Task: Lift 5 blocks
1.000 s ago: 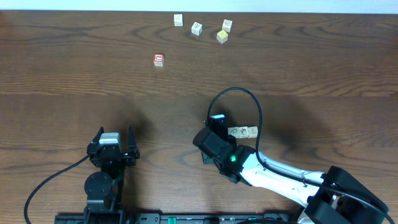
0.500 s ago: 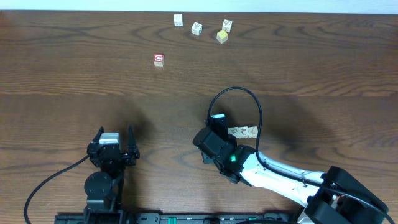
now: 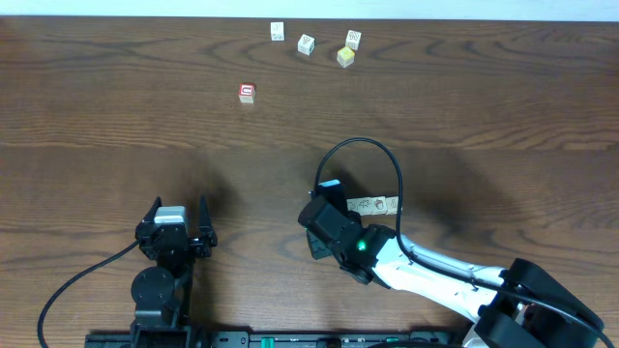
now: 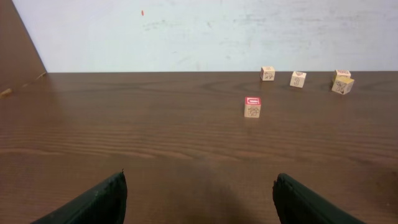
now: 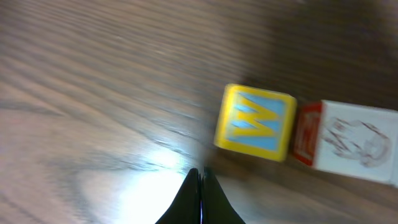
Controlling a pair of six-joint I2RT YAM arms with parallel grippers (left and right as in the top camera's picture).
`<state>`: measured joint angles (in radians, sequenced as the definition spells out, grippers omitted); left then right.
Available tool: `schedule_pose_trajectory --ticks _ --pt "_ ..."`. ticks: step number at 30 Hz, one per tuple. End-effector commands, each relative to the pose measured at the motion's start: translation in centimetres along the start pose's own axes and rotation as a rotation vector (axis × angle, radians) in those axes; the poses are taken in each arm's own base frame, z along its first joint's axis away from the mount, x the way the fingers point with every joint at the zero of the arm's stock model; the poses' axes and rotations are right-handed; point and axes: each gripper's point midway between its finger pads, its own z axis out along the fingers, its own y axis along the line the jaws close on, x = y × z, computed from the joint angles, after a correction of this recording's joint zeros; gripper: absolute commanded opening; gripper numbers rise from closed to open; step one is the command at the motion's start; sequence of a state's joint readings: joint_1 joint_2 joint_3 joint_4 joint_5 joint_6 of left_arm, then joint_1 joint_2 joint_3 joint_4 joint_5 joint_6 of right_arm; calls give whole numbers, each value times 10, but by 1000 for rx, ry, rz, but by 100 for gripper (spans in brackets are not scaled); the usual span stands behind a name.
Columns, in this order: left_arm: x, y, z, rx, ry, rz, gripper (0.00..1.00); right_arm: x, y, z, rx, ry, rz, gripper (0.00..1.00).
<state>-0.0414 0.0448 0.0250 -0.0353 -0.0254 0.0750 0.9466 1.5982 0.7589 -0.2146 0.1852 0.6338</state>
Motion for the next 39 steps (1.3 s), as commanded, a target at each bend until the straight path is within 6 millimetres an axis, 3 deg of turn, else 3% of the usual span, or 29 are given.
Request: schedule_pose_trajectory --ticks 1,13,21,39 --pt "18 1 1 -7 54 -3 75 -10 19 -3 -58 -26 -78 1" --pt "18 1 1 -7 54 -3 75 -36 20 3 -86 -113 -47 1" --pt "18 1 1 -7 54 -3 75 -29 12 23 -55 -86 -42 1" --pt "18 1 1 -7 54 -3 75 -36 3 23 -2 -126 -34 1"
